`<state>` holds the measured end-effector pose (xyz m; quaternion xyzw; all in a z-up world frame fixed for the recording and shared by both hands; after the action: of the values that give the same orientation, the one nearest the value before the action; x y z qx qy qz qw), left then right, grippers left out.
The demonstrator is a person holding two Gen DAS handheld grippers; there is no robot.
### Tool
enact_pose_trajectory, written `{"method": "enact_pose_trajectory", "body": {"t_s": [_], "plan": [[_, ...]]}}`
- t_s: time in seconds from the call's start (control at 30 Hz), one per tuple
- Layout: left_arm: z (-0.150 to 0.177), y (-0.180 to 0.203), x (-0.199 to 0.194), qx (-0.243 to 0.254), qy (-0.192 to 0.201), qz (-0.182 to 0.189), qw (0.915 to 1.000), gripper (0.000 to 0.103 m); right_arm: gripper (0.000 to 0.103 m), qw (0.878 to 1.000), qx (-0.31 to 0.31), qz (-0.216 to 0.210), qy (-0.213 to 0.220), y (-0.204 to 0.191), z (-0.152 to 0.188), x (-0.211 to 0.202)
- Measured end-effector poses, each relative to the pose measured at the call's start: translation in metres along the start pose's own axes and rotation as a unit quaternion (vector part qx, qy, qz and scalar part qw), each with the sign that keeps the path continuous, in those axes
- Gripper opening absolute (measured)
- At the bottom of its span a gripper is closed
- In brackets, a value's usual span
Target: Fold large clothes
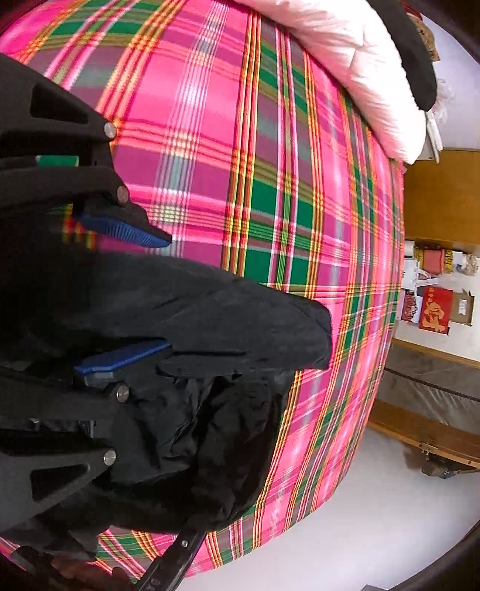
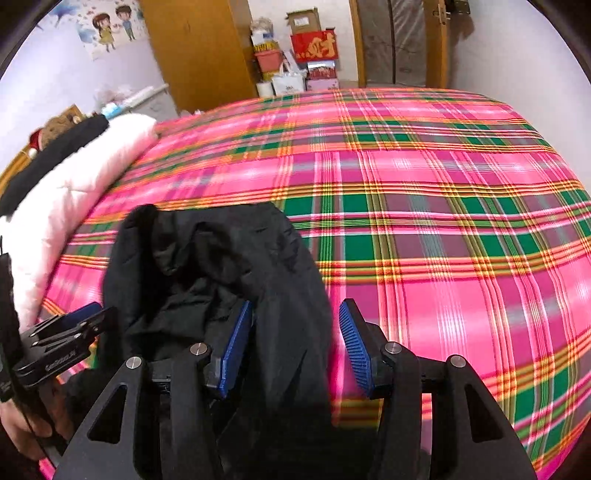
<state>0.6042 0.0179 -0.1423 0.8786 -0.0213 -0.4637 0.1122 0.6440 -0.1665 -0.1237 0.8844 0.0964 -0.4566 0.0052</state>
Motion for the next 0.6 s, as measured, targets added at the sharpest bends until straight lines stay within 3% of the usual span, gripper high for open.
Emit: {"method": "enact_pose_trajectory", "body": {"t_s": [0.03, 0.07, 0.1, 0.2, 0.33, 0.47, 0.6], "plan": [[-0.001, 0.002, 0.001, 0.000, 0.001, 0.006, 1.0000, 0.028, 0.050, 1.000, -0.003, -0.001, -0.005, 0.000, -0.001, 0.005], [-0.001, 0.005, 0.002, 0.002, 0.002, 0.013, 0.9999, 0.013, 0.030, 1.000, -0.006, -0.007, -0.005, -0.003, -0.001, 0.006], [0.000, 0.008, 0.001, 0.005, 0.004, 0.018, 0.9998, 0.008, 0.009, 1.000, -0.012, -0.010, -0.009, -0.006, 0.001, 0.005], [0.001, 0.013, -0.018, 0.017, 0.030, 0.028, 0.9990, 0.004, 0.008, 1.000, -0.019, -0.019, 0.016, -0.014, -0.001, -0.015], [0.003, 0.012, -0.071, 0.004, 0.073, 0.059, 0.9956, 0.004, 0.007, 0.997, -0.004, -0.055, 0.061, -0.020, 0.002, -0.072], [0.016, 0.007, -0.135, -0.012, 0.110, 0.094, 0.9893, 0.003, 0.007, 0.992, 0.014, -0.082, 0.097, -0.021, 0.022, -0.136], [0.050, 0.000, -0.191, -0.021, 0.136, 0.117, 0.9835, 0.004, 0.007, 0.988, 0.048, -0.101, 0.110, -0.019, 0.060, -0.179]]}}
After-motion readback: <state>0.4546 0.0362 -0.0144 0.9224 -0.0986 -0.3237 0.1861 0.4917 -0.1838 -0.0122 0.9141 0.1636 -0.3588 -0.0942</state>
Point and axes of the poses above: each gripper's, at about its wrist camera, not at the fingertips, and x roughly the way its jaws point, y to its right, z to its underside, the point moved 10 cm from there along x, roughly the way its jaws point, and after that the axes turned 4 degrees about -x, right-handed, at the moved point
